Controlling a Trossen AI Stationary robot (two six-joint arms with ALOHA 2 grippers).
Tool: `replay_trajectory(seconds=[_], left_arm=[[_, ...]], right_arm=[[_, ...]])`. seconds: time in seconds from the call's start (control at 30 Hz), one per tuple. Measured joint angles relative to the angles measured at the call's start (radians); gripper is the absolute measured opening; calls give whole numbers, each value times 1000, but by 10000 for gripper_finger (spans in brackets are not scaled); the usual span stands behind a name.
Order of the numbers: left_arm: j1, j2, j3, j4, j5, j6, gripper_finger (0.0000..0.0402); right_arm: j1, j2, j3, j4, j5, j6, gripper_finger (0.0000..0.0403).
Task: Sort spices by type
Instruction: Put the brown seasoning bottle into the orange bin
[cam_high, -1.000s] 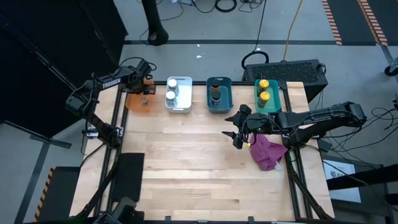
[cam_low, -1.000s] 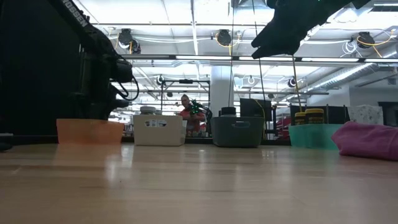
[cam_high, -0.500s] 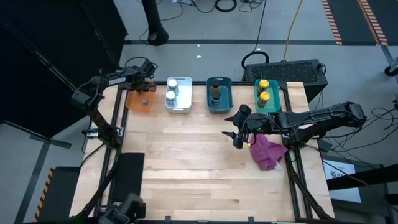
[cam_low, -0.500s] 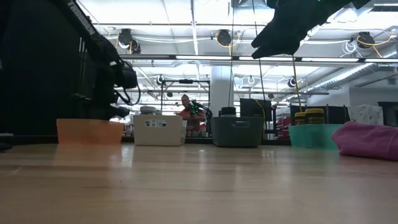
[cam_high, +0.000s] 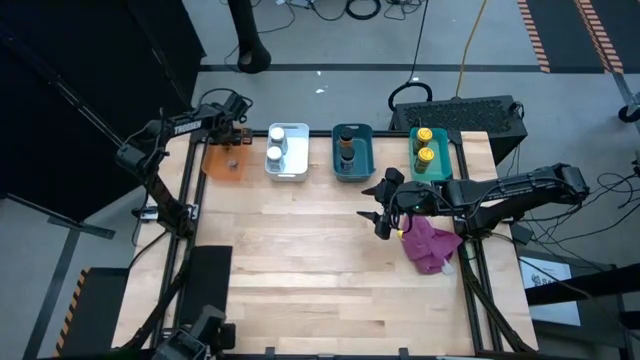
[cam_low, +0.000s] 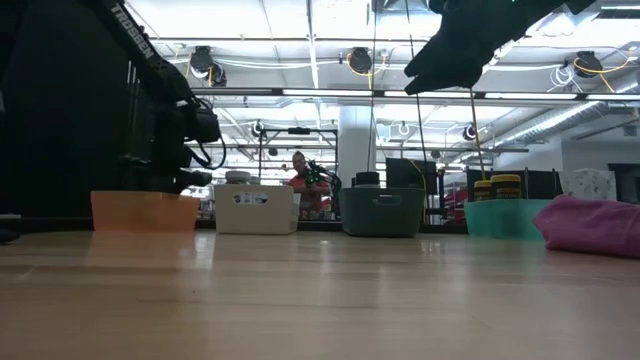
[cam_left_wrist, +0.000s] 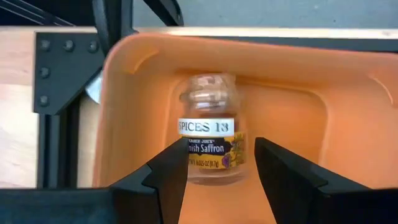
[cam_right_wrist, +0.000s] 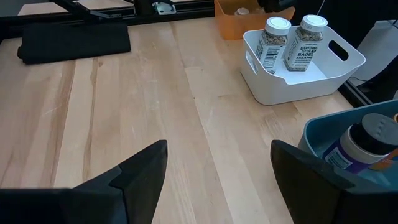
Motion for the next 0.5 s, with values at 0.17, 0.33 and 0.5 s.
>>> replay_trajectory(seconds=[0.17, 0.33, 0.5], left_arm=[[1, 8, 1, -7, 49, 24, 174], [-8, 14, 3, -7, 30, 33, 162], [-15, 15, 1, 1, 3, 68, 161]], right_arm=[[0, 0, 0, 0, 0, 0, 267], [0, 0, 0, 0, 0, 0, 267], [0, 0, 0, 0, 0, 0, 267]])
